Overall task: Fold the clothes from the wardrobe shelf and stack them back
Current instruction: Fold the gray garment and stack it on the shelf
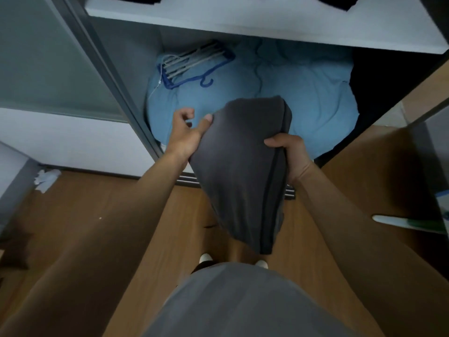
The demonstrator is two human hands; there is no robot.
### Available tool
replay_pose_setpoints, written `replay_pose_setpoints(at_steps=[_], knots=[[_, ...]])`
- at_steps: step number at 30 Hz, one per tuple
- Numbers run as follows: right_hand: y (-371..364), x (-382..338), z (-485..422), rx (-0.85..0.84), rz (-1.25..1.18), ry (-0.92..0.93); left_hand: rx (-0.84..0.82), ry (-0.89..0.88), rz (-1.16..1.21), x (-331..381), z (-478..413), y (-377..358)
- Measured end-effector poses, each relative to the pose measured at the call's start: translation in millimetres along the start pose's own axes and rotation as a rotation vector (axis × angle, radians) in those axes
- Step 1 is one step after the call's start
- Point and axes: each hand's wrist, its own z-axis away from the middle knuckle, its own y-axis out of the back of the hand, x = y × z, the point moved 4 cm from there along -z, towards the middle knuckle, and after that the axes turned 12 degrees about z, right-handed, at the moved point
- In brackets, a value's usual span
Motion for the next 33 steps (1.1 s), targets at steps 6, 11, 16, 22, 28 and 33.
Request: replay_pose_setpoints(at_steps=[6,11,16,22,28,33], knots=[[-2,9,-5,0.018,-0.076,0.053,-0.05,0.389,0.106,-83,39,13],[-17,13,-8,-0.087,-0.108,0.114,-0.348,0.42,0.491,-83,33,6],[-14,8,-12,0.041,-0.197,0.184,-0.567,0.602,0.495,-90,36,9],[19,0,-14,0.281,-0.214,0.136,-0.589,0.526,0.314,-92,43,-2],[24,51,-4,0.157,0.115,-0.219,-0.386,0.566,0.551,-77,38,-6],[8,86,-4,0.1,0.166,-0.239,-0.388,0.58,0.516,-68,29,22]])
